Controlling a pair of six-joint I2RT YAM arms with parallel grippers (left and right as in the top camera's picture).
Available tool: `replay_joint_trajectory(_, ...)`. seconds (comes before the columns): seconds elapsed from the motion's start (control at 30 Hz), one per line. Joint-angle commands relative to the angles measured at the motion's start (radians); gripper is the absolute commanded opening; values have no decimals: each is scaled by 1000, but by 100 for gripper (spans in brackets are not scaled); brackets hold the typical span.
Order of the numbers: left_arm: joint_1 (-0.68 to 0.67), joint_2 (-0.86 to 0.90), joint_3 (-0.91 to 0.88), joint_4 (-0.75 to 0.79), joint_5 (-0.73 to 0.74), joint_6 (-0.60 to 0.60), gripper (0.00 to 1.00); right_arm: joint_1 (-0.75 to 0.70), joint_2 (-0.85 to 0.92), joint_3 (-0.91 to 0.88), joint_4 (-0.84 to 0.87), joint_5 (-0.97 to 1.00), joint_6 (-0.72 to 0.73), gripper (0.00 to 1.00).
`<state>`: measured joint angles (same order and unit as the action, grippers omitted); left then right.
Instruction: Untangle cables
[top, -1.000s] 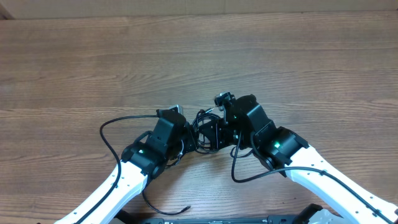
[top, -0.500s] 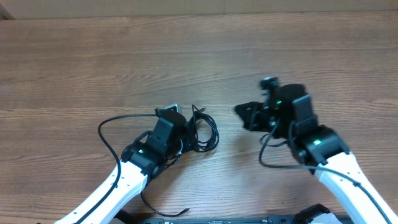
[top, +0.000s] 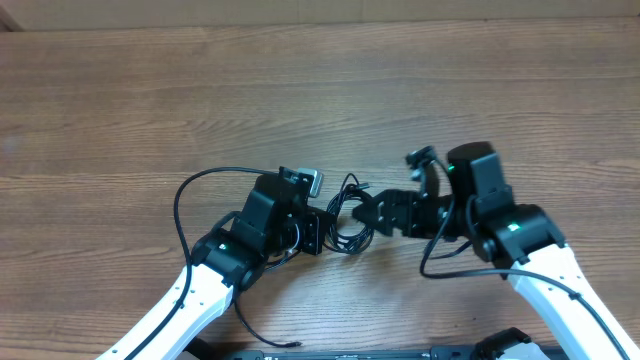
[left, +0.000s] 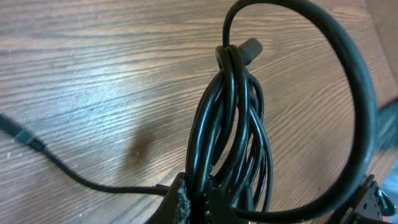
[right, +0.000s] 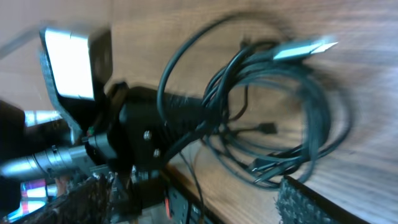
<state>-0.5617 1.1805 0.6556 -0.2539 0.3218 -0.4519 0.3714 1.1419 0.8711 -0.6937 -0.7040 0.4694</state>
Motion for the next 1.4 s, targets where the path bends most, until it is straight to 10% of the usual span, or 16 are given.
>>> replay_joint_trajectory(0.0, -1, -23, 8, 29, 35, 17, 4, 91, -1, 9, 7, 131, 126, 83)
replay_joint_trajectory(0.3, -1, -23, 8, 34, 39, 10, 4, 237, 31, 9, 97, 438, 376, 64)
replay_joint_trajectory(1.1, -1, -24, 8, 22, 37, 10, 4, 241, 270, 9, 161, 446, 425, 4)
replay_joint_trajectory(1.37, 1, -24, 8, 3, -26, -51, 4, 209, 268, 9, 102, 510, 424, 4)
